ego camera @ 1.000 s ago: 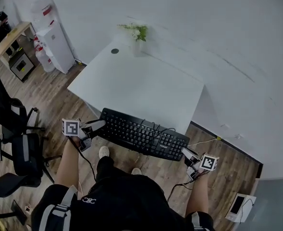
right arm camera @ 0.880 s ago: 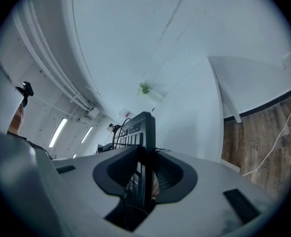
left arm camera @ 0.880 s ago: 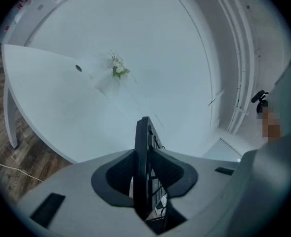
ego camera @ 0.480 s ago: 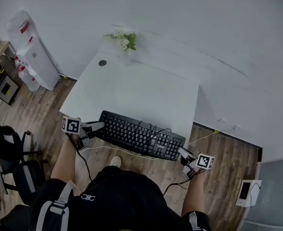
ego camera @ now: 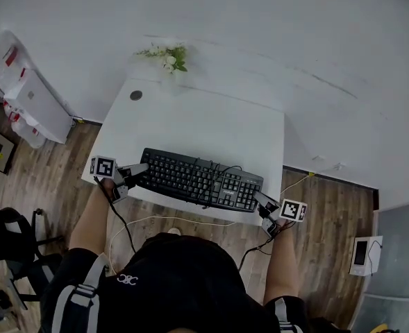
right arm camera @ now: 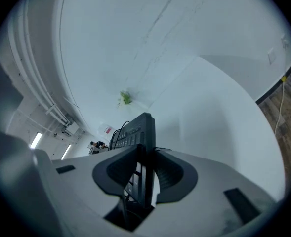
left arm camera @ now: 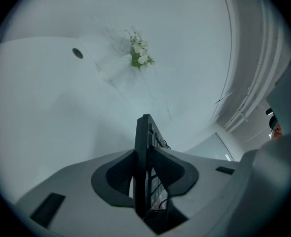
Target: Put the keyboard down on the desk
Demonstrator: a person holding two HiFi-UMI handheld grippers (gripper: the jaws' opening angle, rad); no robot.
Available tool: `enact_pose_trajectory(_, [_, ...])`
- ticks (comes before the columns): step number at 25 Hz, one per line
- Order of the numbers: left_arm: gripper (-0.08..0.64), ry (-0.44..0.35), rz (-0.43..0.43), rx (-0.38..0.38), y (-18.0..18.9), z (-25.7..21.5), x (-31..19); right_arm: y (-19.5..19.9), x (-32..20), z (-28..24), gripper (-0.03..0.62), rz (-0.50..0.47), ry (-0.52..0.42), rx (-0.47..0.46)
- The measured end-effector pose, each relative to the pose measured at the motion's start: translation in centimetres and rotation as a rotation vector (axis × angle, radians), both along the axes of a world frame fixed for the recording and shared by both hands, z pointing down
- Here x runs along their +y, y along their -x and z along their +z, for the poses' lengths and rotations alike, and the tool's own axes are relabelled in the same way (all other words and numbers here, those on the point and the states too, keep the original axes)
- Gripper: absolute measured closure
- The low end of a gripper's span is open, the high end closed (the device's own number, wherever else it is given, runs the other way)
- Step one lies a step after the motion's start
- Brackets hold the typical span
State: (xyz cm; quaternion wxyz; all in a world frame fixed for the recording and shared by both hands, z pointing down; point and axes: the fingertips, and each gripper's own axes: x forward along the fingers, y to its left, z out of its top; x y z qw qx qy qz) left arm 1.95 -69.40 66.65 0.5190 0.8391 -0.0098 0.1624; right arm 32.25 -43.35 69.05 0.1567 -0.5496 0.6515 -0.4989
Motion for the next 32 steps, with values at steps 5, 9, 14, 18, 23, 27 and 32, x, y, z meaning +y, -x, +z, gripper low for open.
enact_pose_trajectory(5, [0.437,0.088,-0.047,-0.033,-1.1,3.5,-2.6,-1.1,-2.5,2.1,0.477,0.046,0.067,-0.016])
enact_pose_trajectory(9, [0.434,0.105,-0.05,-0.083,-2.0,5.7,-3.5,-2.5,-3.6,3.5,0.474,0.102,0.112,-0.005])
enact_pose_trajectory(14, [0.43,0.127,-0.049,-0.136,-2.4,7.9,-4.0,-3.2,-4.1,5.0,0.472,0.128,0.158,0.001])
enact_pose_trajectory(18, [0.43,0.117,-0.022,-0.158,-3.1,8.4,-4.5,-3.3,-3.8,6.1,0.472,0.156,0.185,-0.017])
enact_pose_trajectory(23, [0.426,0.09,0.028,-0.213,-4.0,9.4,-4.8,-3.5,-3.3,7.1,0.472,0.176,0.214,-0.025])
enact_pose_trajectory(27, [0.425,0.067,0.066,-0.253,-4.2,10.2,-4.2,-3.4,-2.4,8.2,0.471,0.177,0.262,0.0])
enact_pose_trajectory(32, [0.423,0.062,0.077,-0.289,-4.1,11.2,-3.8,-3.3,-1.9,8.8,0.469,0.18,0.287,0.026])
